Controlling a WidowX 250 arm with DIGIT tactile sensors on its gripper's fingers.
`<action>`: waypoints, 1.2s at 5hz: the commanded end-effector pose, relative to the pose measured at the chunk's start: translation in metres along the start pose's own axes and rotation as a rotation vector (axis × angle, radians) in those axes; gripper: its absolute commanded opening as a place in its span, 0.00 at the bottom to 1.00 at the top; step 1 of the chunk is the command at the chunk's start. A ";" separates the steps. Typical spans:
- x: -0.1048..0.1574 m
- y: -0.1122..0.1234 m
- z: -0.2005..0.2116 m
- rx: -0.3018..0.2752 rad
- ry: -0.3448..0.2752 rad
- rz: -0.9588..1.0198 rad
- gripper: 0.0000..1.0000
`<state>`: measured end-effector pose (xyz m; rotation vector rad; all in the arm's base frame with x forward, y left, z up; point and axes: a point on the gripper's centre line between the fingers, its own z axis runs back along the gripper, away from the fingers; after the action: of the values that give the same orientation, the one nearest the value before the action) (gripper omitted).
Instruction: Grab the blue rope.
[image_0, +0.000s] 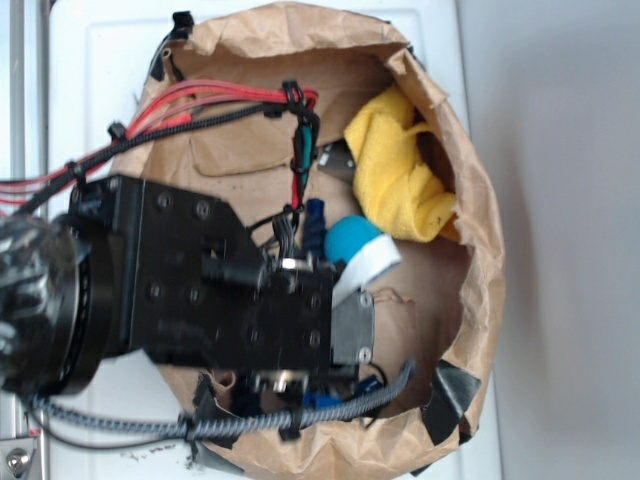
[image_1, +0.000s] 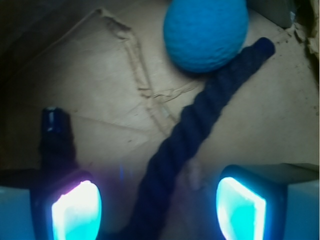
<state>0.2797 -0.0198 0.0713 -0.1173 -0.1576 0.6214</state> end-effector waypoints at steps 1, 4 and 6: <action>-0.002 0.002 0.002 0.002 -0.039 -0.039 1.00; -0.015 -0.024 -0.044 0.010 0.037 -0.072 1.00; -0.015 -0.025 -0.054 0.079 0.017 -0.057 0.78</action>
<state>0.2956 -0.0423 0.0214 -0.0453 -0.1351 0.5671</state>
